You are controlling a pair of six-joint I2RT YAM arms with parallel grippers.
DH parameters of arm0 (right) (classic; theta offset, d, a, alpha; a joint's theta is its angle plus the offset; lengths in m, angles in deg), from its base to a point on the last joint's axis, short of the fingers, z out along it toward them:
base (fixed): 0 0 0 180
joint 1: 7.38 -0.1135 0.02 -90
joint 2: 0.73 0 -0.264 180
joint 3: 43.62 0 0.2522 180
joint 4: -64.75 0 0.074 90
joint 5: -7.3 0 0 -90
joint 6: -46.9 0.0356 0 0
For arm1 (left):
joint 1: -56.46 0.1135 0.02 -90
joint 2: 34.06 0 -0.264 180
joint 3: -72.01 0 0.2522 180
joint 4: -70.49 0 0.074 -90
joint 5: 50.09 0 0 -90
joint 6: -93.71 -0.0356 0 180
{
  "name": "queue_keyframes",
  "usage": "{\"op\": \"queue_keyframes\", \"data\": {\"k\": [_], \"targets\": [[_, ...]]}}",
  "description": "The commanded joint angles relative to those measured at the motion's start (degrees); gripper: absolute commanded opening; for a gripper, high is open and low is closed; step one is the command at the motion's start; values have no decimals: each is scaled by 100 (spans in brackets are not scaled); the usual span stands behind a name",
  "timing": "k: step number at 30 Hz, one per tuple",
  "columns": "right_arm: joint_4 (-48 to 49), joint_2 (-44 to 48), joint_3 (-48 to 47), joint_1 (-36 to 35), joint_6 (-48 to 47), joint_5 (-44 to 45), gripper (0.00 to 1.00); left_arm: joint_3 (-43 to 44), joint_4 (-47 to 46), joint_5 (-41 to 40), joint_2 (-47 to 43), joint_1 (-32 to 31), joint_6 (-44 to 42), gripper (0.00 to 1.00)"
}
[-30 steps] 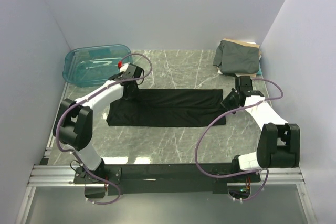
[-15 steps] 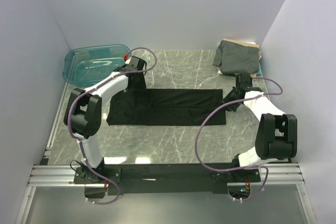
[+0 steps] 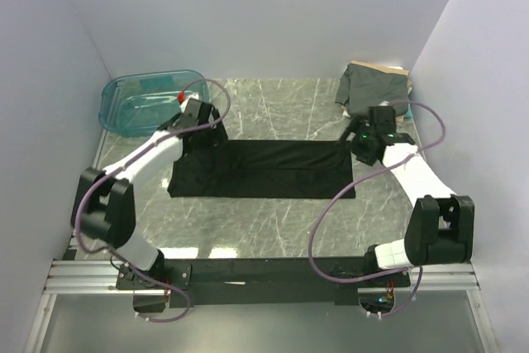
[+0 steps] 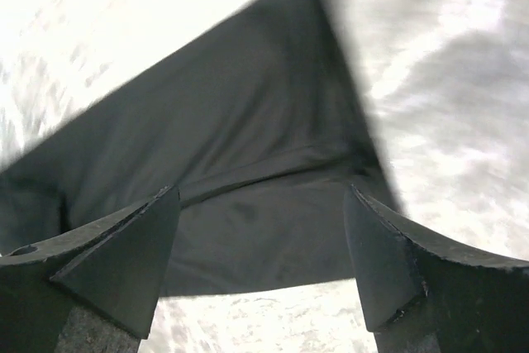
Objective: Fold and stack the t-shirts
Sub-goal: Fold the tshirt
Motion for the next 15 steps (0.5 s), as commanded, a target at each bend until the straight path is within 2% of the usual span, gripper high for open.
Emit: {"op": "queue_keyframes", "data": {"k": [1,5,8,12,15], "targets": [[497,-316,-439,-740,-729,-98,86,-818,-726,740,-464,0,464,99],[435,-1737,-1178,-1137,-1002,-229,86,-1135,-1008,784,-158,35,545,100],[295,-2512,-1741,-1251,-1011,-440,86,-1022,-1070,855,255,149,518,99],[198,-3051,-1900,-1304,-932,-545,87,-697,-1088,881,800,211,483,99],[259,-2990,-1462,-1348,-844,-625,86,-416,-1088,995,1179,202,448,100]]}}
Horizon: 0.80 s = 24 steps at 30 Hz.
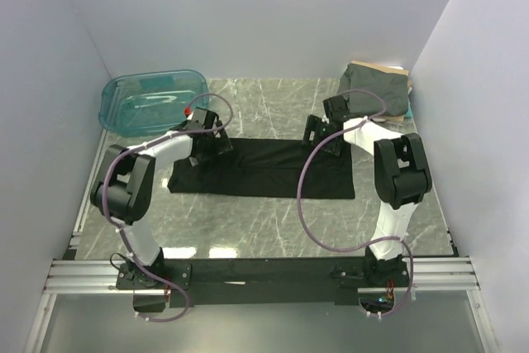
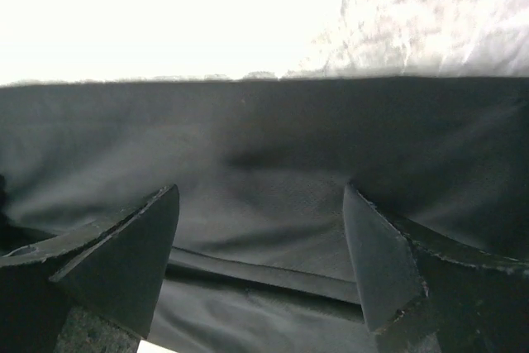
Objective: Fold and stack the t-shirts
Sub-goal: Fold the tshirt
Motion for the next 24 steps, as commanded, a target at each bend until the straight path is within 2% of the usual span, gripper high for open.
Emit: {"op": "queue_keyframes", "data": {"k": [1,4,11,14,17,20,21,22,24], "targets": [[-158,72,577,-70,30,-94,86,393,-194,250,456,-40,-33,99],[-88,651,1463,-70,179,99,86,745,-141,320,798,-250,-157,99],[-8,2811,3575,-315,811,152,86,1929,-98,583,1834,-866,-437,99],[-316,3628,4077,-754,1136,328,86,2807,78,795,2457,-990,-508,100],[-326,4341,4525,-1315,1653,127,87,3686,61,918,3046,-1034,-482,99],[165,4887,4982,-1878,2269,-488,87,4838,262,1067,3784,-1034,-394,100],[602,4967,5062,-1993,2332,-855,87,5181,490,1146,3988,-1034,-385,99],[868,5055,5184,-2116,2394,-954,87,5793,588,1425,4373,-1034,-446,99],[1429,5048,5247,-2503,2447,-1130,87,6307,729,1559,4700,-1007,-403,99]]}}
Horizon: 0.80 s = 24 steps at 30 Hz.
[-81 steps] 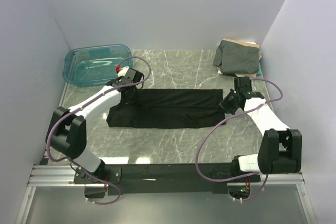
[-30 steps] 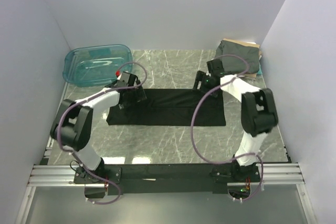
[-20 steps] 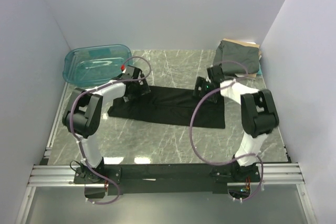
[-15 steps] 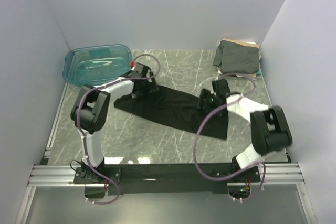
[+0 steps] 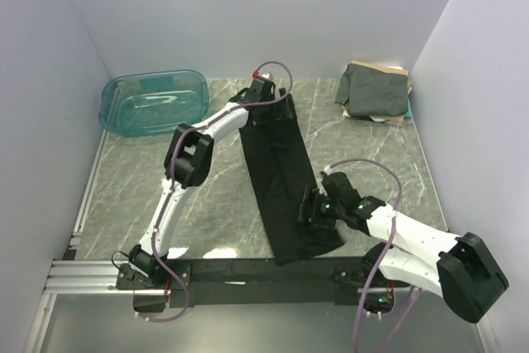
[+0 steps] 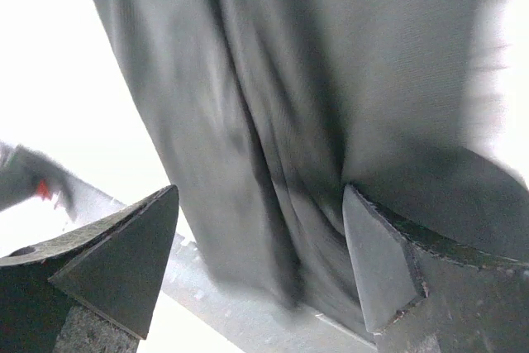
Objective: Fold and stack the t-shirts
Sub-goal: Fold the tshirt
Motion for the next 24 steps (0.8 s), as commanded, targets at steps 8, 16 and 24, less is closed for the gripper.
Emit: {"op": "queue_keyframes", "data": {"k": [8,16,24], "targets": [[1154,-862,-544,-2104,533,-174,87,620,-90,975,854,395,674,99],[-331,-338,-1106,-2386,621,1108,88,1155,-520,922,1073,580,569,100],[-991,946,-1275,-2377,954,2418,89,1657,-1126,1667,1381,580,621,99]]}}
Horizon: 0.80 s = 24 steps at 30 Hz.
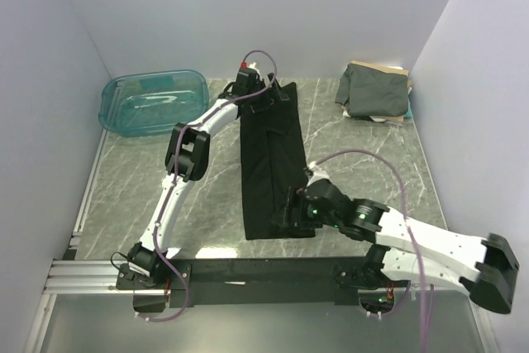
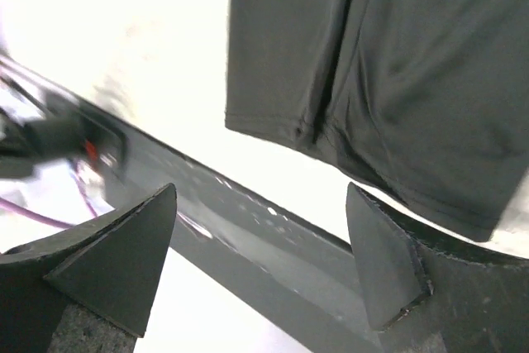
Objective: Fold and stack the t-shirts
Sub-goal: Fold the tshirt
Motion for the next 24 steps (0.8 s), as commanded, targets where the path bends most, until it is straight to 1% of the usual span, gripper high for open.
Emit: {"op": "queue_keyframes", "data": {"k": [1,3,4,6,7,8,9,10,12,13,15,16,18,19,20,21,22,23,24], "targets": [[-342,617,-120,-21,333,1028,91,219,-269,484,159,-30,-4,99],[-648,811,-111,-12,466,1362,96,227,-253,484,-104,-38,-39,99],[-807,986,-111,-3,684,1686,100,236,-227,467,-226,-38,-117,99],[-1219,1154,-94,6,913,1996,100,193,-95,388,-709,-65,-240,100],[-1308,1233,-50,14,1158,2110,100,62,-43,353,-903,-108,-319,99],[-1405,1399,-6,6,1248,2268,100,-53,-7,318,-1340,-135,-529,99],[-1415,1471,90,14,1309,2287,100,-184,10,239,-1588,-240,-644,99],[-1423,1619,126,14,1371,2339,100,-499,54,186,-2077,-301,-880,99],[-1441,1761,214,14,1389,2375,100,-878,151,54,-2581,-442,-1110,99],[-1467,1857,249,14,1398,2375,100,-1358,160,-138,-3105,-599,-1242,100],[-1485,1954,371,41,1433,2262,100,-2010,-14,-323,-3653,-819,-1296,99],[-1441,2068,425,32,1311,2209,100,-2771,-103,-524,-4238,-890,-1217,99],[-1301,2183,591,41,1196,2068,99,-3653,-453,-710,-4830,-1109,-1103,99],[-1274,2288,636,49,1135,2076,98,-4519,-516,-894,-5120,-1189,-989,100],[-1274,2341,671,50,1134,2085,98,-4919,-525,-1287,-5663,-1277,-910,100],[-1300,2376,706,58,1134,2120,98,-5314,-534,-1543,-5920,-1373,-813,99],[-1309,2455,724,58,1082,2198,98,-6049,-526,-1590,-6393,-1574,-577,99],[-1318,2490,733,67,1056,2217,98,-6405,-517,-1886,-6615,-1672,-436,99],[-1318,2526,776,67,1029,2269,98,-6739,-517,-1906,-6817,-1865,-313,99]]}}
